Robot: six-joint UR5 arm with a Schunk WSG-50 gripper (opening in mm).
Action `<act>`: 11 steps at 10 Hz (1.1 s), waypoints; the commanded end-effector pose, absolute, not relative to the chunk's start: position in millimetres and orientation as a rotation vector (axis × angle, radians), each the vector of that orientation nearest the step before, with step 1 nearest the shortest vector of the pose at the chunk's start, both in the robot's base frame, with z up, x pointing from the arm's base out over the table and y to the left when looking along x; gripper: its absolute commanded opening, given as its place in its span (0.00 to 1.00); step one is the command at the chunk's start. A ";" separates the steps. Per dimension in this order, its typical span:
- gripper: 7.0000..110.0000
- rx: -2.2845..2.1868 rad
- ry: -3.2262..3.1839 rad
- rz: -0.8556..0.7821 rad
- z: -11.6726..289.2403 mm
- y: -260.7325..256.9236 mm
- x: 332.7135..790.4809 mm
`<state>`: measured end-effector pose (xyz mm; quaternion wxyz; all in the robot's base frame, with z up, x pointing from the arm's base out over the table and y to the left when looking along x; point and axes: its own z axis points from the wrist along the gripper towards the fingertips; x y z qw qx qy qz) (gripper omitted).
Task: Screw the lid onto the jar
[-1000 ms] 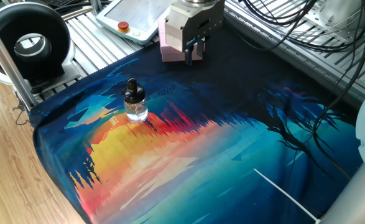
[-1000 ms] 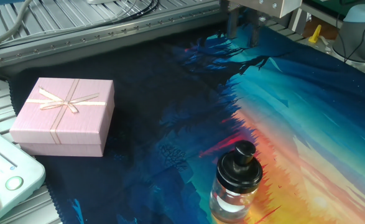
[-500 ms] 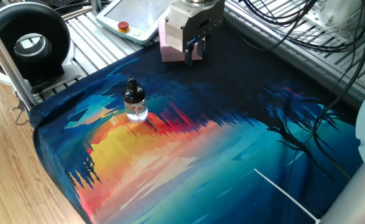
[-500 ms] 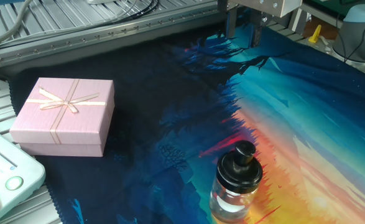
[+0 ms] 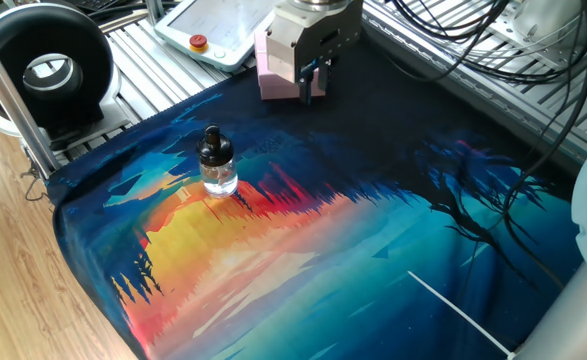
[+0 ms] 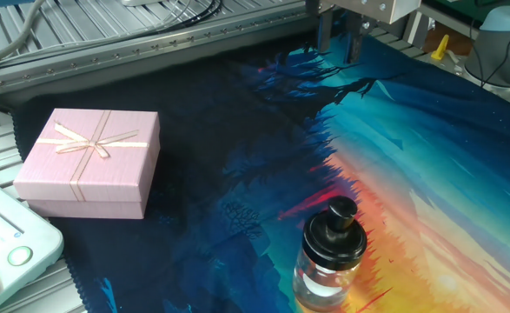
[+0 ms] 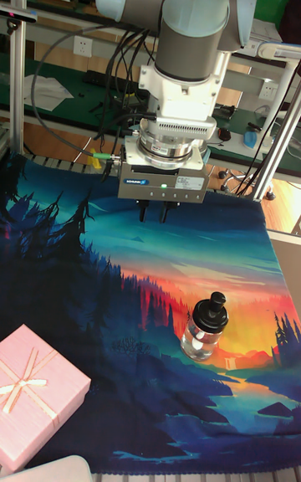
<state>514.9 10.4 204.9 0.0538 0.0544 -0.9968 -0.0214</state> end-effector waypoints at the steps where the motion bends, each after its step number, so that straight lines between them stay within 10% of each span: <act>1: 0.15 0.150 -3.029 -0.075 206.2 11.8 514.8; 3: 0.00 0.133 -3.031 -0.062 206.1 10.2 515.3; 11: 0.00 0.148 -3.043 -0.083 210.6 15.4 517.4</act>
